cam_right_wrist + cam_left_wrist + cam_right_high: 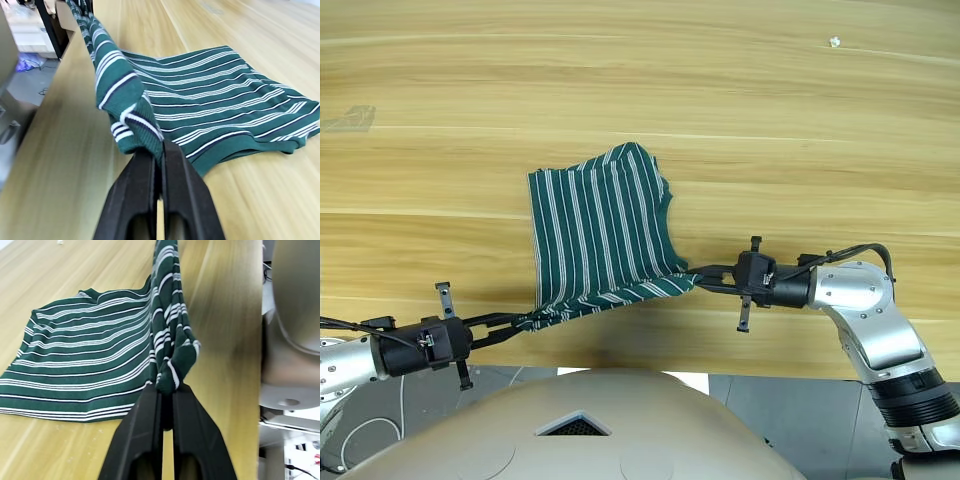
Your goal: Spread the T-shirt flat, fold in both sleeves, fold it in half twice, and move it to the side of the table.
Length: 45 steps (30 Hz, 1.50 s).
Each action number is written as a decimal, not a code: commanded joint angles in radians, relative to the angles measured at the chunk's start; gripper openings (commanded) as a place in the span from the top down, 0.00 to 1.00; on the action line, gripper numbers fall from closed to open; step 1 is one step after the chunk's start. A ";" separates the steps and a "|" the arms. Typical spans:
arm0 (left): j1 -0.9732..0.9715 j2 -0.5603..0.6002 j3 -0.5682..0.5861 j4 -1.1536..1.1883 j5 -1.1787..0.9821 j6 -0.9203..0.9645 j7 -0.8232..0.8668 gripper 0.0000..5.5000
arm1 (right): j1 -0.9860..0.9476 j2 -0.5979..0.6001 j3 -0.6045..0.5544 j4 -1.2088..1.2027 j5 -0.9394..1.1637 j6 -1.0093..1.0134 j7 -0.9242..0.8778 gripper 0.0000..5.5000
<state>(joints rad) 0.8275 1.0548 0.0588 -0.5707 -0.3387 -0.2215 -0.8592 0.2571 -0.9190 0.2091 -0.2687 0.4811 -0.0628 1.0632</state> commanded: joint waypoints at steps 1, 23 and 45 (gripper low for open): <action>0.070 -0.002 0.030 -0.072 0.008 0.045 -0.047 0.99 | 0.027 -0.046 -0.077 -0.094 0.083 0.124 0.020 1.00; -0.624 -0.149 -0.018 0.250 0.010 0.249 -0.059 0.99 | -0.683 0.302 0.051 0.435 -0.126 0.184 0.130 1.00; -0.790 -0.349 -0.026 0.613 0.131 0.152 0.027 0.87 | -0.913 0.583 0.006 1.098 -0.367 -0.136 0.001 0.91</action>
<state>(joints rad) 0.0215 0.7040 0.0170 0.0203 -0.2016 -0.0829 -0.8356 -0.6324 -0.3404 0.2345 0.8010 0.1349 -0.1766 1.0952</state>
